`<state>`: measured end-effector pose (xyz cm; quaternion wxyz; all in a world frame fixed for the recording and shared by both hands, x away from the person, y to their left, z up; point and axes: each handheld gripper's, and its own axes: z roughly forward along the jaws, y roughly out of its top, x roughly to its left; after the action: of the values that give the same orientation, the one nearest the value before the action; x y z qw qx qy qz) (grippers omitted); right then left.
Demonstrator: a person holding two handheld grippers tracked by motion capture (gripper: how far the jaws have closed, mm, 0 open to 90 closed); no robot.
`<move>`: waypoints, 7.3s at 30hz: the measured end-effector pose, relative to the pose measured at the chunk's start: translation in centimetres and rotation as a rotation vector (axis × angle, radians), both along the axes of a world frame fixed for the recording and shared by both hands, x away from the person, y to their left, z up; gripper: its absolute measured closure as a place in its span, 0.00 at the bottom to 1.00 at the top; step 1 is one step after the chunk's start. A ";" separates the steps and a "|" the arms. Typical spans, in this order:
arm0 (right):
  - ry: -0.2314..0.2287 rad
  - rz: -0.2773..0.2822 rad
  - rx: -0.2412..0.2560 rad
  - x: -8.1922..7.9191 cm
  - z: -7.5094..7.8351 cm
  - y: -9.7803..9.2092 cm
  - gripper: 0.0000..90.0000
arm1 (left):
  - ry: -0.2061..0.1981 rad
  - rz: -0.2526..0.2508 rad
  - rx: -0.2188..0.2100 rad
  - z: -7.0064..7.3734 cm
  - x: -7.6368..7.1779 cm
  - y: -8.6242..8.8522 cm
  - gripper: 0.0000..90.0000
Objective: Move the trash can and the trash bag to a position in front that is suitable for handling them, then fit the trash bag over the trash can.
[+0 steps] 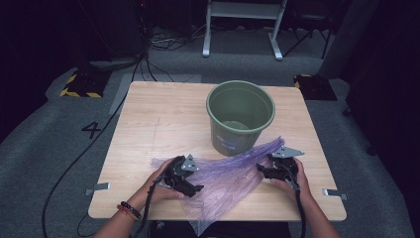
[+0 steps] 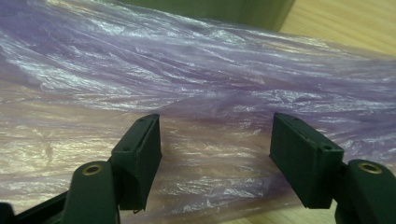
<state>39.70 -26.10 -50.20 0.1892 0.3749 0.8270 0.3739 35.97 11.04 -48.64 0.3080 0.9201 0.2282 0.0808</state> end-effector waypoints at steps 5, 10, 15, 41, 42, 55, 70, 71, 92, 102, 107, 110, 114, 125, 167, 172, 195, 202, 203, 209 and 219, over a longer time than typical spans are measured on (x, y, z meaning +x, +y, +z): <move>-0.037 -0.026 0.022 -0.4 0.7 -1.0 0.38 | 0.007 0.002 -0.041 -0.3 0.2 0.4 0.36; -0.066 -0.104 0.042 -1.4 1.8 -2.5 0.36 | -0.024 -0.005 -0.085 -0.8 -0.2 0.6 0.37; -0.024 -0.158 0.031 -1.6 1.5 -2.8 0.32 | -0.038 -0.004 -0.108 -1.1 -0.3 0.6 0.37; 0.008 -0.124 0.030 1.6 0.1 -2.1 0.95 | -0.077 0.106 -0.194 -0.1 -0.8 4.6 0.18; 0.003 -0.117 0.033 1.5 0.1 -2.1 0.96 | -0.082 0.120 -0.202 0.2 -0.8 5.1 0.18; -0.025 -0.084 0.048 1.6 0.1 -2.0 0.99 | -0.099 0.296 -0.198 0.1 0.8 10.2 0.19; -0.061 -0.054 0.077 1.3 0.3 -2.1 0.99 | -0.074 0.305 -0.127 -1.7 1.2 9.8 0.17; -0.061 -0.054 0.077 1.3 0.3 -2.1 0.99 | -0.074 0.304 -0.128 -1.7 1.2 9.8 0.17; -0.349 0.068 0.136 -1.4 6.2 -0.4 0.99 | -0.100 0.290 -0.233 1.5 1.3 9.4 0.18; -0.422 0.111 0.115 -2.5 7.6 0.9 0.99 | -0.151 0.064 -0.246 5.4 -0.5 2.6 0.18; -0.483 0.137 0.124 -3.2 8.9 1.6 0.99 | -0.139 -0.044 -0.244 5.8 -0.8 -1.5 0.18; -0.503 0.151 0.129 -3.4 9.5 2.0 0.99 | -0.127 -0.071 -0.226 5.4 -0.5 -3.0 0.18; -0.517 0.162 0.128 -3.6 9.9 2.6 0.98 | -0.123 -0.096 -0.208 5.1 -0.4 -4.0 0.18; -0.612 0.247 0.100 -4.9 11.7 5.6 0.98 | -0.129 -0.095 -0.115 4.5 0.2 -5.1 0.45; -0.569 0.169 0.107 0.9 17.0 7.7 0.42 | -0.315 -0.044 -0.360 10.5 -0.4 -3.8 0.99; -0.579 0.174 0.140 0.1 17.9 6.8 0.37 | -0.320 0.009 -0.374 10.8 -0.1 -3.3 0.99; -0.312 0.096 0.004 5.4 17.5 8.0 0.75 | -0.317 0.009 -0.347 11.3 0.5 -3.6 0.97; -0.276 0.070 -0.062 6.3 17.4 8.9 0.62 | -0.331 0.013 -0.330 12.5 0.9 -4.5 0.94; -0.282 0.057 -0.056 6.3 17.3 8.9 0.56 | -0.332 0.014 -0.326 12.7 0.9 -4.6 0.95; -0.310 0.089 -0.013 5.5 17.9 8.6 0.38 | -0.338 0.052 -0.320 12.9 1.3 -5.1 0.98; -0.390 0.211 0.090 1.4 19.0 7.2 0.28 | -0.307 0.096 -0.348 13.0 1.8 -5.4 0.99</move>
<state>41.12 -18.88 -31.23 0.2884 0.2149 0.7918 0.4937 37.74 5.61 -35.64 0.4889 0.8181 0.2325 0.1939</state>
